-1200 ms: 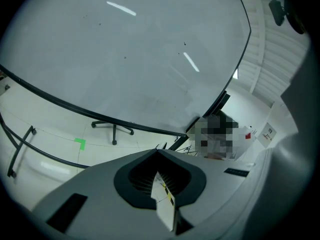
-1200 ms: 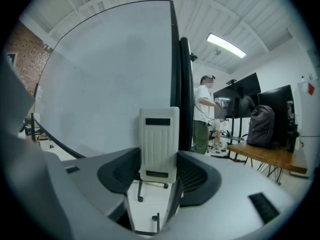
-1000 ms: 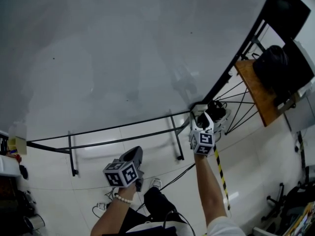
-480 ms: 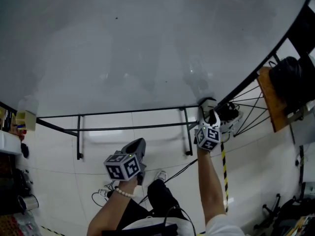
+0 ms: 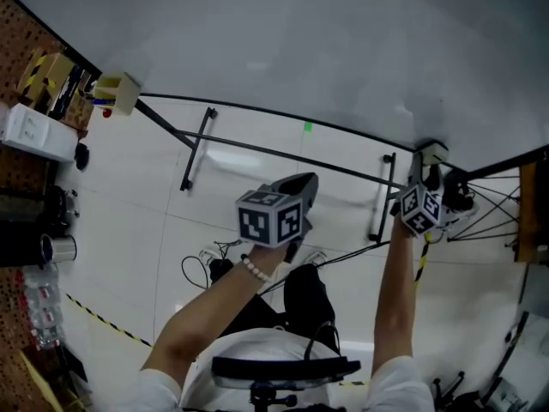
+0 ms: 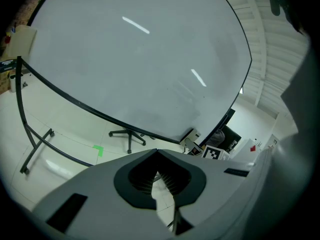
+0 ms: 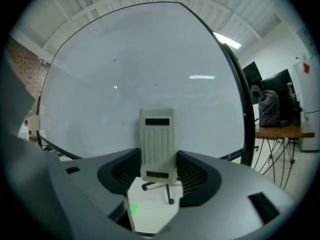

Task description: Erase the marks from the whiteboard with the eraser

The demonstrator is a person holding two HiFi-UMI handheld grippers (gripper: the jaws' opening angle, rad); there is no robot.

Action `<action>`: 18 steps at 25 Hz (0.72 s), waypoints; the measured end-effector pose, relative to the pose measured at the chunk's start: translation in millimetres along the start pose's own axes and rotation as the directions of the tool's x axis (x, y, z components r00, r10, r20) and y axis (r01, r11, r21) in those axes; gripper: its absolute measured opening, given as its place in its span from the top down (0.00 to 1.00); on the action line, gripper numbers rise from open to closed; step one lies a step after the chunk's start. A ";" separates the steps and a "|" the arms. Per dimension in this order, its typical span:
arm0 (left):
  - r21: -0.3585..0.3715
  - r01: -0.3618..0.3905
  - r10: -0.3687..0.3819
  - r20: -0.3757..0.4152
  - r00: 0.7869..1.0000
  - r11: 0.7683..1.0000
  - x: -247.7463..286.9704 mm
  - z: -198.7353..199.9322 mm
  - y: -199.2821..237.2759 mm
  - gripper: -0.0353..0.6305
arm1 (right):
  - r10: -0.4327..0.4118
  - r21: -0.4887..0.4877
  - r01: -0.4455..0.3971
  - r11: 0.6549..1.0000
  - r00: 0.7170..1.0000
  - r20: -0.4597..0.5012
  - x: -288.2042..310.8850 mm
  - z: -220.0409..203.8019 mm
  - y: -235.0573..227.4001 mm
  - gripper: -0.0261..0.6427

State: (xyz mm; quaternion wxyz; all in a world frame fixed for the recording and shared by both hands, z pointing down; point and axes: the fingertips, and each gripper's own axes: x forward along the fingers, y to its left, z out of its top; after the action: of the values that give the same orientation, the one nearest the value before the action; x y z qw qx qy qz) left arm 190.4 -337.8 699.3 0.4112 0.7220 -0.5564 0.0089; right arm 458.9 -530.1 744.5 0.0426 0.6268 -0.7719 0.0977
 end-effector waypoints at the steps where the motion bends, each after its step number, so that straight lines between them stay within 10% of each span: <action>1: -0.001 -0.001 0.001 0.006 1.000 1.000 -7.1 3.0 6.0 0.96 | 0.006 -0.005 -0.006 1.000 1.000 0.002 0.7 -0.4 13.3 0.58; 18: -0.061 -0.021 0.027 0.099 0.995 0.998 -132.3 32.8 117.5 0.97 | 0.088 -0.023 -0.088 0.996 0.996 -0.007 -3.6 -21.3 216.8 0.58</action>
State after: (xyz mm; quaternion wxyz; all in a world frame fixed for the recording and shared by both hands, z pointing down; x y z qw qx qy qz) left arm 30.3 -257.2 684.0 0.4040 0.7022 -0.5849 -0.0390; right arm 246.8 -480.1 743.6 0.0479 0.5914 -0.7996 0.0924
